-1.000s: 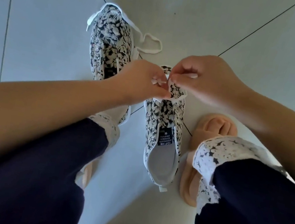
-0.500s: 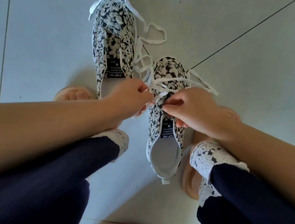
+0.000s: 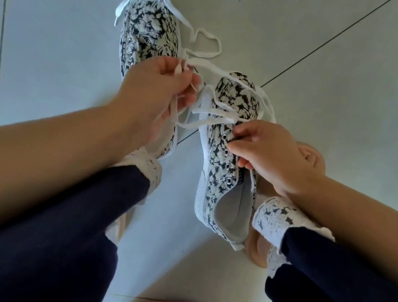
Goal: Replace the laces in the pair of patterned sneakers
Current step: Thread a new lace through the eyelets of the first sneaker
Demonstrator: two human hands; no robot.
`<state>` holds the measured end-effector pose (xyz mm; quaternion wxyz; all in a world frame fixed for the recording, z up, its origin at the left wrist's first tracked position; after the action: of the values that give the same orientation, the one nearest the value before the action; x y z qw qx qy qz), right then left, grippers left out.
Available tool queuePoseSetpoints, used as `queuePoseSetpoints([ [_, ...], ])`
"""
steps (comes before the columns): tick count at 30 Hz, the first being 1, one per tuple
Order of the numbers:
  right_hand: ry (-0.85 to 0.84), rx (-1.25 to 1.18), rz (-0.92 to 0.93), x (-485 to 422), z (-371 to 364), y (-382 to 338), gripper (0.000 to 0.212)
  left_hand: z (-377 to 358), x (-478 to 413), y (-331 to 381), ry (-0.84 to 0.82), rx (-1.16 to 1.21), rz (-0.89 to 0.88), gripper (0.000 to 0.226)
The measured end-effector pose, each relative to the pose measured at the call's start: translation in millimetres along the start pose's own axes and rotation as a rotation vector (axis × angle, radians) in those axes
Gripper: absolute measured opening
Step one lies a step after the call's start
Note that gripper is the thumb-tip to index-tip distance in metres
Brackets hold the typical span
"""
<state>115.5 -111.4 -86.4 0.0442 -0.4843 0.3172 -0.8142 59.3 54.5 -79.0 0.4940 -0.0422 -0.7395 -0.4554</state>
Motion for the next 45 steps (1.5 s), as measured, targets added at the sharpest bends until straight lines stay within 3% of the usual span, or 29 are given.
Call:
queuePoseSetpoints([
  [2, -0.001, -0.060, -0.008, 2, 1, 1, 0.019, -7, 4, -13, -0.050, -0.079, 0.046, 0.012],
  [5, -0.026, -0.163, -0.033, 1, -6, 2, 0.016, -18, 10, -44, -0.123, -0.130, 0.136, 0.016],
  [12, -0.038, -0.225, -0.071, -3, -10, 7, 0.006, -20, 1, -52, -0.097, -0.333, 0.084, 0.022],
  [22, -0.065, -0.291, -0.089, -5, -15, 9, 0.009, -15, -1, -58, -0.028, -0.222, 0.129, 0.020],
  [35, -0.157, -0.461, -0.177, -9, -25, 17, 0.022, -14, -2, -65, 0.038, -0.280, 0.144, 0.016],
  [45, 0.029, 0.294, 0.237, -9, -11, -22, 0.014, -13, -1, -65, 0.003, -0.314, 0.168, 0.004],
])
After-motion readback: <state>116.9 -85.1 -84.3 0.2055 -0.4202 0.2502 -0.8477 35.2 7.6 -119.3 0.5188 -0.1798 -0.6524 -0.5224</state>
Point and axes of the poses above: each hand's wrist, its own x-axis away from the middle knuckle, its own z-axis out of the back of the hand, y = z × x, the point moved 9 cm from there along -x, towards the middle knuckle
